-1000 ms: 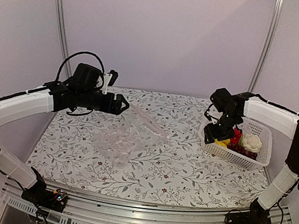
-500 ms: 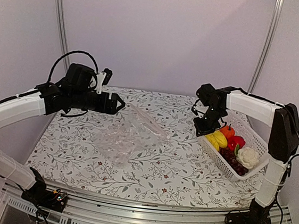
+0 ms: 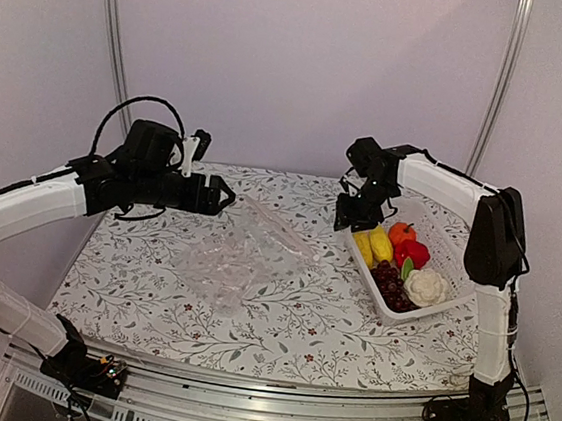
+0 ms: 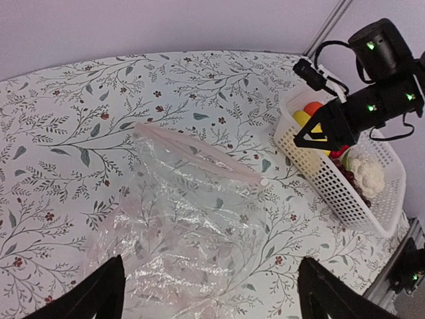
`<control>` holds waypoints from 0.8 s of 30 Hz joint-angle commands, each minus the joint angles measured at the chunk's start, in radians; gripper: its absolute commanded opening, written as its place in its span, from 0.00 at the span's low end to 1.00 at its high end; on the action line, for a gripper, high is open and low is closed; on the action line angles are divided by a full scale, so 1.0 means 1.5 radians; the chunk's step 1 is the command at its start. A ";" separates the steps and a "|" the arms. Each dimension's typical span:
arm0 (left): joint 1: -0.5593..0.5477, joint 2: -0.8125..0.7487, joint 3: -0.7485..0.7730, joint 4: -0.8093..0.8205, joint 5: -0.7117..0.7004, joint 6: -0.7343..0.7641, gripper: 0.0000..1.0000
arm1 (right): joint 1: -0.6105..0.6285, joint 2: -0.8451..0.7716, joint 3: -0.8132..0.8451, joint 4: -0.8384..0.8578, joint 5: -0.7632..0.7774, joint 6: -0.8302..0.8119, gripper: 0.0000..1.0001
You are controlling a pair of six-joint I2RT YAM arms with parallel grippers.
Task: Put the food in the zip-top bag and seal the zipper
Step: Adjust the bin at the center of the board, then adjust the zipper food storage bag at the center of the board.
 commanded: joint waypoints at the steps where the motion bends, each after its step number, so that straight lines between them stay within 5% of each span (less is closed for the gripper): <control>1: -0.008 0.000 -0.013 -0.022 -0.019 -0.039 0.89 | 0.006 -0.098 -0.011 0.009 -0.029 -0.002 0.48; 7: -0.008 -0.014 -0.049 -0.069 -0.025 -0.107 0.89 | 0.007 -0.124 -0.027 0.102 -0.050 -0.039 0.47; 20: -0.008 -0.039 -0.094 -0.123 0.001 -0.140 0.83 | 0.055 0.076 0.103 0.194 -0.128 -0.085 0.30; 24: -0.008 -0.047 -0.092 -0.136 -0.002 -0.146 0.82 | 0.076 0.108 0.102 0.223 -0.193 -0.089 0.34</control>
